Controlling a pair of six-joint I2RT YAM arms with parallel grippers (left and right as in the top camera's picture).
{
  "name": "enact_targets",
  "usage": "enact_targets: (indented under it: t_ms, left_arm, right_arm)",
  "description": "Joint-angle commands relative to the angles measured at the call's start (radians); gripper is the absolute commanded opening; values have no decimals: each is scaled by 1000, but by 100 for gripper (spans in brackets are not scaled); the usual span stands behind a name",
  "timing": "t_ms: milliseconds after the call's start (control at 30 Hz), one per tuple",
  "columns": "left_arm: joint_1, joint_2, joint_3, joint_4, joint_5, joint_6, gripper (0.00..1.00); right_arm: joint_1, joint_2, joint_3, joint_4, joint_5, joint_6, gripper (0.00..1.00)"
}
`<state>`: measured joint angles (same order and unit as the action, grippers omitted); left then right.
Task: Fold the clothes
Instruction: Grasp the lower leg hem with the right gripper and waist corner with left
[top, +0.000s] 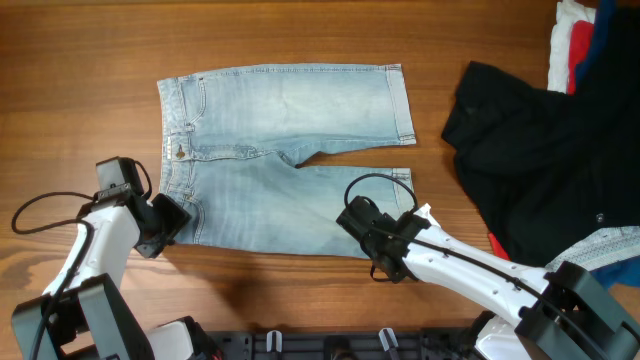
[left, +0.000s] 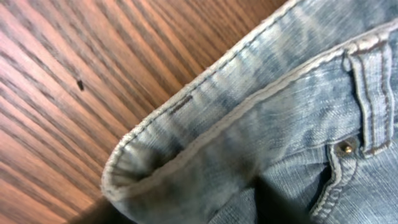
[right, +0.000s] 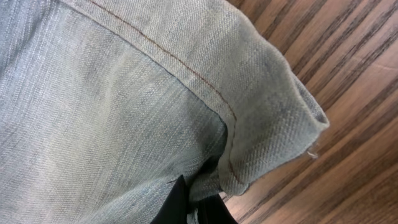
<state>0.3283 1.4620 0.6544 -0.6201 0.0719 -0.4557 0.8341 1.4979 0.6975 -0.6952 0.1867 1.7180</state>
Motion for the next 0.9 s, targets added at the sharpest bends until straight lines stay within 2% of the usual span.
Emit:
enact_targets:
  t_ms: [0, 167, 267, 400, 500, 633, 733, 867]
  left_arm:
    - [1, 13, -23, -23, -10, -1, 4]
    - [1, -43, 9, -162, 11, 6, 4]
    - [1, -193, 64, -255, 54, 61, 4]
    - [1, -446, 144, -325, 69, 86, 4]
    - [1, -558, 167, -356, 4, 86, 4]
    - [1, -621, 236, -454, -33, 86, 4]
    - [1, -621, 324, -520, -33, 86, 4]
    - [1, -615, 375, -594, -45, 85, 4]
  right_arm:
    - [-4, 2, 16, -5, -13, -18, 4]
    - [-4, -28, 17, -15, -35, -90, 4]
    - [-4, -139, 18, -72, 39, -179, 5]
    - [-4, -332, 20, -80, 60, -473, 4]
    - [-4, -438, 47, -124, 68, -564, 4]
    - [-4, -589, 174, -305, 180, -565, 4]
    - [-4, -641, 244, -346, 206, -625, 4]
    - [-7, -573, 372, -298, 217, -887, 4]
